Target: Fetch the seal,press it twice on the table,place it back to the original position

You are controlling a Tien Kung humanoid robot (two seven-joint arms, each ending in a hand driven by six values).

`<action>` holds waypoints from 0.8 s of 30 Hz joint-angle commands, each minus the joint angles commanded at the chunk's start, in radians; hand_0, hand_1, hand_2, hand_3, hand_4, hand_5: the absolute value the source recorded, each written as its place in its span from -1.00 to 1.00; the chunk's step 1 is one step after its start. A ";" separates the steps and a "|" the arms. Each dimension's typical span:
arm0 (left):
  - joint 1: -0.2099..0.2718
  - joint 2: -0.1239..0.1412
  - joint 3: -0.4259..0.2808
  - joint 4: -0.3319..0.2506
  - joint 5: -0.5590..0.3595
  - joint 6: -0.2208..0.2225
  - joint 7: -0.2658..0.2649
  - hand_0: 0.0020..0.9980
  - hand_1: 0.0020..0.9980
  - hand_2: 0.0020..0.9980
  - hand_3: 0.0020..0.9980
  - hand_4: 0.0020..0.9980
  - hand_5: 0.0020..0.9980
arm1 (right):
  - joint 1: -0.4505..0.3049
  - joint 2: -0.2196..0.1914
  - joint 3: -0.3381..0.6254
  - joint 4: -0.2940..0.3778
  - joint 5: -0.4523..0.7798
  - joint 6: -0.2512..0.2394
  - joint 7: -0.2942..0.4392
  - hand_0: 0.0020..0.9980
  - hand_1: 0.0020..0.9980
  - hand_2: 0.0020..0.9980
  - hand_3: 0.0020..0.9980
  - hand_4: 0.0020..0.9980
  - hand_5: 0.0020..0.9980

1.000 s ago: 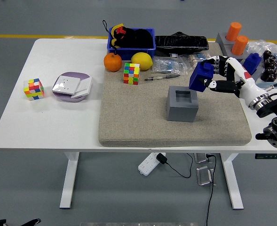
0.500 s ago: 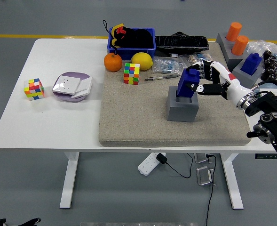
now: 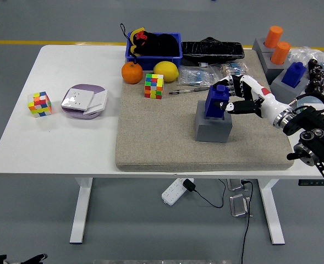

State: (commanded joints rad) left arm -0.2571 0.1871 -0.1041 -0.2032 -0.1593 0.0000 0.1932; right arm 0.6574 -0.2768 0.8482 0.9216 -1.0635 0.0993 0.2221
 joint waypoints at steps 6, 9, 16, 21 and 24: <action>-0.001 0.000 -0.001 -0.001 0.003 0.000 0.001 0.63 0.57 0.53 0.61 0.36 -0.16 | 0.006 0.004 -0.005 -0.013 -0.002 -0.001 0.002 0.28 -0.01 0.00 0.03 0.34 -1.00; -0.001 0.001 -0.004 -0.001 0.009 0.000 0.002 0.63 0.57 0.53 0.61 0.36 -0.16 | 0.007 0.007 -0.010 -0.021 -0.004 -0.001 0.003 0.28 -0.01 0.00 0.03 0.34 -1.00; 0.001 0.004 -0.011 -0.001 0.019 0.000 0.006 0.63 0.57 0.53 0.61 0.36 -0.16 | 0.011 0.009 -0.020 -0.036 -0.007 -0.003 0.005 0.28 -0.01 0.00 0.03 0.34 -1.00; 0.001 0.005 -0.011 -0.002 0.022 0.000 0.006 0.63 0.57 0.53 0.61 0.36 -0.16 | 0.013 0.010 -0.027 -0.040 -0.008 -0.003 0.006 0.28 0.00 0.00 0.03 0.34 -1.00; 0.001 0.006 -0.010 -0.002 0.021 0.000 0.006 0.63 0.57 0.53 0.61 0.36 -0.16 | 0.014 0.011 -0.032 -0.042 -0.007 -0.003 0.008 0.28 0.00 0.00 0.03 0.34 -1.00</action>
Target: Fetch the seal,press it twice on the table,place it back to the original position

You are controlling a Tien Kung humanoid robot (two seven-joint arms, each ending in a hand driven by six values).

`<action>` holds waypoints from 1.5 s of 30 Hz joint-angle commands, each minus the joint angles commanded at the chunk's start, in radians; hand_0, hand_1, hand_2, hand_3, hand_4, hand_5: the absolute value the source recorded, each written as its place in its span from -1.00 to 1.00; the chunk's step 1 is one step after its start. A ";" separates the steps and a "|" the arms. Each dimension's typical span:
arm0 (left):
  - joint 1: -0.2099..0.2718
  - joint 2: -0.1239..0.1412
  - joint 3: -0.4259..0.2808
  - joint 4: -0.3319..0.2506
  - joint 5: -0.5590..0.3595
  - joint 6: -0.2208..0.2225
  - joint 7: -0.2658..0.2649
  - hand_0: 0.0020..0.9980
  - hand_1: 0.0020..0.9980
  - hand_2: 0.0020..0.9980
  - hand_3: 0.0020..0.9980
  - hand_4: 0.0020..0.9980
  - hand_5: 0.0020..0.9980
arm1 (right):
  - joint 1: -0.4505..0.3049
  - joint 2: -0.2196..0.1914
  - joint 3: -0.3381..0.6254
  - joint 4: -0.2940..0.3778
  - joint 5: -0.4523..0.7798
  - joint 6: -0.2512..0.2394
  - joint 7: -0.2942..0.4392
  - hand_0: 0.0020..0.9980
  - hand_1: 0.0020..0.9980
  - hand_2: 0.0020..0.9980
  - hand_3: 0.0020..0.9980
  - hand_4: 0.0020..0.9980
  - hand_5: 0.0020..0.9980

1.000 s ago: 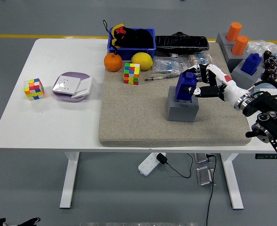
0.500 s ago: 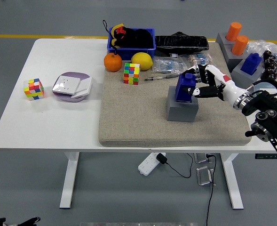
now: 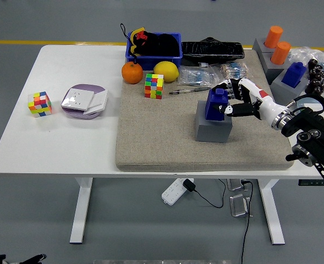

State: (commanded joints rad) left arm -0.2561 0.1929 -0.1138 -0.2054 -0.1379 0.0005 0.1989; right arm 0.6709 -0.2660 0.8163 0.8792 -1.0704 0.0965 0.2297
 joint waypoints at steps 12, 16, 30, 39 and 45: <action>-0.001 0.000 0.001 0.000 -0.001 0.000 0.000 0.63 0.57 0.53 0.61 0.36 -0.16 | 0.012 0.000 -0.014 -0.010 0.005 -0.005 0.007 0.28 0.00 0.00 0.03 0.35 -1.00; 0.000 -0.001 0.001 0.000 -0.003 0.000 0.000 0.63 0.57 0.53 0.61 0.37 -0.16 | 0.018 -0.003 -0.019 -0.013 0.002 -0.004 0.008 0.28 -0.01 0.00 0.02 0.35 -1.00; -0.001 -0.003 0.008 0.000 -0.012 -0.001 -0.004 0.63 0.57 0.53 0.61 0.37 -0.16 | 0.025 -0.004 -0.025 -0.027 -0.011 -0.003 0.012 0.28 -0.01 -0.01 0.03 0.35 -1.00; -0.002 -0.004 0.007 0.001 -0.012 -0.001 -0.004 0.63 0.57 0.53 0.61 0.37 -0.16 | 0.025 -0.009 -0.029 -0.037 -0.015 -0.003 0.017 0.28 -0.01 -0.01 0.03 0.35 -1.00; -0.001 -0.005 0.007 0.001 -0.012 -0.001 -0.003 0.63 0.57 0.53 0.61 0.37 -0.16 | 0.022 -0.006 -0.033 -0.039 -0.013 -0.003 0.019 0.27 -0.01 -0.01 0.02 0.36 -1.00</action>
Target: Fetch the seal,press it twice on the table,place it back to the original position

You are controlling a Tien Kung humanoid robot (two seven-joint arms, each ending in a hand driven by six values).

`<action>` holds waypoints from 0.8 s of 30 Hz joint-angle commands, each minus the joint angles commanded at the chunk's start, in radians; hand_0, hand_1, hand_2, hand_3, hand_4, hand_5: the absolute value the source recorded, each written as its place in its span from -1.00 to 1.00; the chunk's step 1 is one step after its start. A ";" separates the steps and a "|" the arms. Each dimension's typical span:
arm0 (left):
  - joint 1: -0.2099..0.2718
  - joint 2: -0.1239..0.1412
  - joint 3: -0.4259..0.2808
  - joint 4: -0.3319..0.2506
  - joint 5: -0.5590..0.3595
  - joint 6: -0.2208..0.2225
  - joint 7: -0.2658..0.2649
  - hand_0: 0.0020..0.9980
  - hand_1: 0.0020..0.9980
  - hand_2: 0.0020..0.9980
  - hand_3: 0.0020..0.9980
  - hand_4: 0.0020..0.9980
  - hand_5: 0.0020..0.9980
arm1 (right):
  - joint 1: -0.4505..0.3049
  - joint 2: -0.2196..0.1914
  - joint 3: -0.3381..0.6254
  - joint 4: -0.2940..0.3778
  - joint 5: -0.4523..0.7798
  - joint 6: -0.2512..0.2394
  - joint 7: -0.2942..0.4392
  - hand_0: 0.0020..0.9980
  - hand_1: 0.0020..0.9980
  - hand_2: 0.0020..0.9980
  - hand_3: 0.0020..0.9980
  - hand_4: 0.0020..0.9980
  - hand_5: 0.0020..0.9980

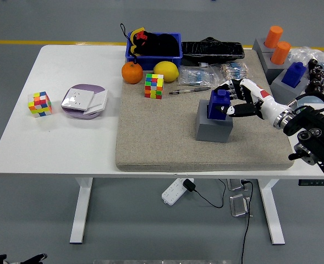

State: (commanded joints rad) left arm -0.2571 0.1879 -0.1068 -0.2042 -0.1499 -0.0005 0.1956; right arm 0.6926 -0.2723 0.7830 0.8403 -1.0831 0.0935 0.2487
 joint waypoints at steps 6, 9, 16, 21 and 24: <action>0.000 -0.001 0.004 0.000 -0.004 0.000 -0.002 0.63 0.57 0.53 0.61 0.37 -0.16 | -0.003 0.006 -0.005 -0.001 0.001 -0.002 0.003 0.27 -0.01 0.00 0.03 0.36 -1.00; 0.000 -0.002 0.002 0.000 -0.002 0.000 -0.001 0.63 0.57 0.53 0.61 0.37 -0.16 | -0.004 0.009 -0.007 -0.001 0.003 -0.003 0.005 0.27 -0.01 0.00 0.03 0.36 -1.00; 0.000 -0.002 -0.002 0.000 0.002 0.000 0.001 0.63 0.57 0.53 0.61 0.37 -0.16 | -0.005 0.013 -0.009 0.000 -0.001 -0.008 0.006 0.28 0.01 0.02 0.06 0.38 -1.00; -0.001 -0.002 0.000 0.000 0.001 0.000 0.000 0.63 0.57 0.53 0.61 0.37 -0.16 | -0.006 0.018 -0.010 0.001 -0.027 -0.024 0.009 0.31 0.12 0.11 0.13 0.49 -1.00; -0.001 -0.002 0.000 0.000 0.001 0.000 0.000 0.63 0.57 0.53 0.61 0.37 -0.16 | -0.006 0.018 -0.010 0.001 -0.030 -0.024 0.009 0.41 0.34 0.25 0.26 0.77 -1.00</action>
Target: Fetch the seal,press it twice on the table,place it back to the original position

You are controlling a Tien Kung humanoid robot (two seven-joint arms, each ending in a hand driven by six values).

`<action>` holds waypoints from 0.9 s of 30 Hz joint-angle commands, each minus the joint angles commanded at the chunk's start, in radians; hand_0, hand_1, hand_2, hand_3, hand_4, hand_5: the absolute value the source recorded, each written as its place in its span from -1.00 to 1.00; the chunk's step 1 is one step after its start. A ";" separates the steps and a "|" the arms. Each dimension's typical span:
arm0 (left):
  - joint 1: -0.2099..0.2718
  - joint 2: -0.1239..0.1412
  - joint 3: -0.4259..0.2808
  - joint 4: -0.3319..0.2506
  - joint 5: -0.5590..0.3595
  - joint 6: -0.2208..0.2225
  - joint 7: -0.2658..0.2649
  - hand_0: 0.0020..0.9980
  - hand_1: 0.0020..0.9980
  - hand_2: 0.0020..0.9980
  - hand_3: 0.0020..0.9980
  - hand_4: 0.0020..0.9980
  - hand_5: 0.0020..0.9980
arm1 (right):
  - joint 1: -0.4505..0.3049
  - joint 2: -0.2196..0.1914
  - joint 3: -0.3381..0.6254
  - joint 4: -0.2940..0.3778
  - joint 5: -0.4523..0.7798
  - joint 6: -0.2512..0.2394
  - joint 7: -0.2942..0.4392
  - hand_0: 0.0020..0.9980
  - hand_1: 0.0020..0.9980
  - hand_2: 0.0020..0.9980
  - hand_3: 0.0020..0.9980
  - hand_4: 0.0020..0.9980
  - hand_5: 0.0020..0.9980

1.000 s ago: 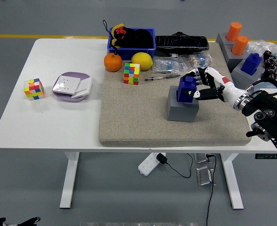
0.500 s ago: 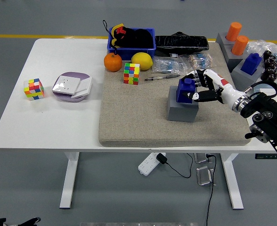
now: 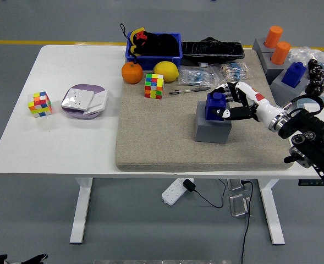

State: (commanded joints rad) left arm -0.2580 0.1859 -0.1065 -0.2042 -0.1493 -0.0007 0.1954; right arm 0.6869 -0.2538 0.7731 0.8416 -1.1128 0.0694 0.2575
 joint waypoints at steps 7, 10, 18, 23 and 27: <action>0.001 0.000 -0.002 0.000 0.001 0.000 0.001 0.63 0.57 0.53 0.61 0.37 -0.16 | 0.000 0.001 -0.001 0.002 -0.020 0.010 -0.003 0.45 0.38 0.34 0.30 0.80 -1.00; 0.001 0.000 -0.001 0.000 0.000 0.000 0.000 0.63 0.57 0.53 0.61 0.37 -0.16 | 0.000 0.001 0.000 0.001 -0.023 0.014 -0.003 0.45 0.38 0.34 0.30 0.80 -1.00; 0.001 0.000 -0.003 0.000 0.003 0.000 0.001 0.63 0.57 0.53 0.61 0.37 -0.16 | 0.001 0.002 0.002 0.001 -0.030 0.016 -0.001 0.50 0.54 0.54 0.52 0.85 -1.00; 0.001 0.000 -0.002 0.000 0.002 0.000 0.001 0.63 0.57 0.53 0.61 0.37 -0.16 | 0.000 0.002 0.002 0.001 -0.028 0.015 0.002 0.50 0.54 0.54 0.52 0.85 -1.00; 0.001 0.001 0.000 0.000 0.000 0.000 0.000 0.63 0.57 0.53 0.61 0.37 -0.16 | -0.001 0.003 0.001 0.000 -0.029 0.015 0.002 0.53 0.58 0.58 0.57 0.87 -1.00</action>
State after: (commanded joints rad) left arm -0.2571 0.1871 -0.1068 -0.2042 -0.1497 -0.0008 0.1954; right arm 0.6856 -0.2506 0.7739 0.8420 -1.1416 0.0839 0.2595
